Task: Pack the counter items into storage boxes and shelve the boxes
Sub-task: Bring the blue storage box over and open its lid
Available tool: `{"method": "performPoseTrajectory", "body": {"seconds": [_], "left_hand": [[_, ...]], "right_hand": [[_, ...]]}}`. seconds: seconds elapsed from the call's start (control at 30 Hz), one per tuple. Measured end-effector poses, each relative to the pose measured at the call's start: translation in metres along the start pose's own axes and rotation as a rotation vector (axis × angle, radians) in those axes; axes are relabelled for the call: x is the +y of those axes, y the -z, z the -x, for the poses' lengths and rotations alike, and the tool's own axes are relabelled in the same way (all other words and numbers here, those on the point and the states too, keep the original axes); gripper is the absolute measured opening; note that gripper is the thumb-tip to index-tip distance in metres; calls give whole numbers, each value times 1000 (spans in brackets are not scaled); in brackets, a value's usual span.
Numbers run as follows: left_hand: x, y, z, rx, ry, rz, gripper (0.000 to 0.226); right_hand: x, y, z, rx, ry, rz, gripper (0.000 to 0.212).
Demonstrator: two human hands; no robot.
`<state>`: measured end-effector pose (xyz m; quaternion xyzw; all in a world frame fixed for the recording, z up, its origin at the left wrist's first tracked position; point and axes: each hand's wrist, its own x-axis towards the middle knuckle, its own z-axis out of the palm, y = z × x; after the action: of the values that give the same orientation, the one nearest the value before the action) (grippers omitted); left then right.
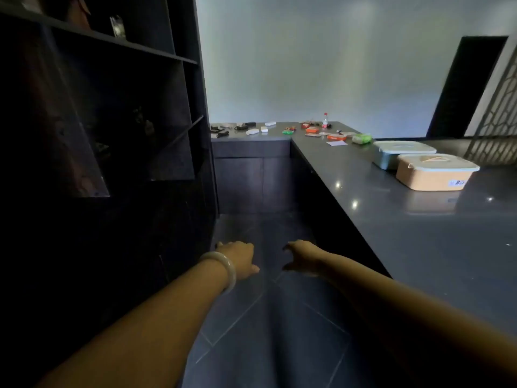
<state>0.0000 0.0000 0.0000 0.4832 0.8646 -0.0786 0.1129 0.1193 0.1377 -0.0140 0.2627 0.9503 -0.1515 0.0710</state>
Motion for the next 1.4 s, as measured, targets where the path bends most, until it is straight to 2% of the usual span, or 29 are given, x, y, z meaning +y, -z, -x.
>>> {"method": "performPoseTrajectory", "body": {"seconds": [0.33, 0.7, 0.9, 1.1, 1.4], "left_hand": [[8, 34, -158, -32, -11, 45, 53], [3, 86, -342, -67, -34, 27, 53], [-16, 121, -470, -43, -147, 4, 51], [-35, 161, -610, -48, -308, -42, 49], [3, 206, -778, -82, -516, -148, 53]], "right_hand": [[87, 37, -140, -30, -14, -37, 60], [163, 88, -301, -44, -34, -77, 40], [200, 119, -398, -9, -119, -73, 39], [239, 154, -493, 47, -289, -181, 41], [333, 190, -601, 53, -447, -211, 44]]}}
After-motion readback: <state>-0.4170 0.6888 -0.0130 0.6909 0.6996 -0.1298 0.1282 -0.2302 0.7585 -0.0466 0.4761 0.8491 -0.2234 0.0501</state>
